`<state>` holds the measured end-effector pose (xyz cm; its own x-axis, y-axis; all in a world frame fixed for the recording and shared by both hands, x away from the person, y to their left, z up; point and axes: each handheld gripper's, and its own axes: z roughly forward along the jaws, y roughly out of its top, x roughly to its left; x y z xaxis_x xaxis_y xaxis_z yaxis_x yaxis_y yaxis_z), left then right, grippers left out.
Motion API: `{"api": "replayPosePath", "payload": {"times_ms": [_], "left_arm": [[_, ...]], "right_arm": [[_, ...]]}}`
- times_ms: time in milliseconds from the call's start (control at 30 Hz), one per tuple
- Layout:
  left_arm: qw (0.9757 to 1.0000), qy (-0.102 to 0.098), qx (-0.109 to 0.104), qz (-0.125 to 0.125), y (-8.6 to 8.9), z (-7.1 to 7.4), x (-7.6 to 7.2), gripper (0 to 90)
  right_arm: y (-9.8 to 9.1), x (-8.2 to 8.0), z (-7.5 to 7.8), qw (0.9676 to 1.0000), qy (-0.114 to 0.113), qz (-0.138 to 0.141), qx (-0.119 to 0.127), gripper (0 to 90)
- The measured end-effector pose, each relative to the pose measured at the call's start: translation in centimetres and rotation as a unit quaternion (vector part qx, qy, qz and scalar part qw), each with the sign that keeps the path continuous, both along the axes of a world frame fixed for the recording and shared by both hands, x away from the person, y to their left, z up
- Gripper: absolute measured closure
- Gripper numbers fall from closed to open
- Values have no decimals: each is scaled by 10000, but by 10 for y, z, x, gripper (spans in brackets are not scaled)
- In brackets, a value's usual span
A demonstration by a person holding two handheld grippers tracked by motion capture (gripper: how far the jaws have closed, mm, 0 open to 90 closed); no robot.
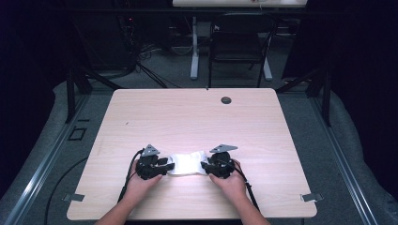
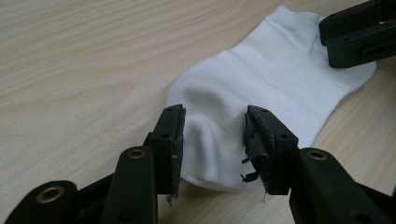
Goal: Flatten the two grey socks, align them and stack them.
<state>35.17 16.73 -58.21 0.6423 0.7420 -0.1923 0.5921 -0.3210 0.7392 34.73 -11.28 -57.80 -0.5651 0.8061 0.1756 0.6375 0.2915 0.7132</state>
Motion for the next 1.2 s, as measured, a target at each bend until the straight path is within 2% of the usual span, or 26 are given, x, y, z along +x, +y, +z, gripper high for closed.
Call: {"api": "replayPosePath", "payload": {"times_ms": [333, 533, 700, 867, 900, 1067, 1133, 1200], "left_arm": [[10000, 2, -15, 57, 0, 1, 0, 553], [9999, -96, -24, 106, 3, 8, -2, 515], [9996, -203, -131, 123, 5, 18, -6, 492], [9991, -405, -69, 124, 7, 27, -11, 450], [9990, -420, -88, 123, 8, 28, -12, 445], [9991, -424, -49, 62, 13, 33, -19, 462], [9989, -452, -11, 118, 14, 35, -21, 471], [9991, -416, -33, 81, 16, 37, -26, 463]], "right_arm": [[1, 0, 0, 10000, -37, -21, -5, 613], [0, -3, 5, 9999, -87, -46, -67, 585], [-3, -7, 15, 9997, -253, -8, -48, 548], [-4, -13, 27, 9987, -498, 75, -90, 499], [-5, -15, 29, 9982, -587, 66, -58, 496], [-10, -27, 34, 9975, -699, 81, -4, 472], [-12, -28, 34, 9975, -705, 100, -4, 472], [-17, -37, 37, 9968, -792, 116, -47, 488]]}}
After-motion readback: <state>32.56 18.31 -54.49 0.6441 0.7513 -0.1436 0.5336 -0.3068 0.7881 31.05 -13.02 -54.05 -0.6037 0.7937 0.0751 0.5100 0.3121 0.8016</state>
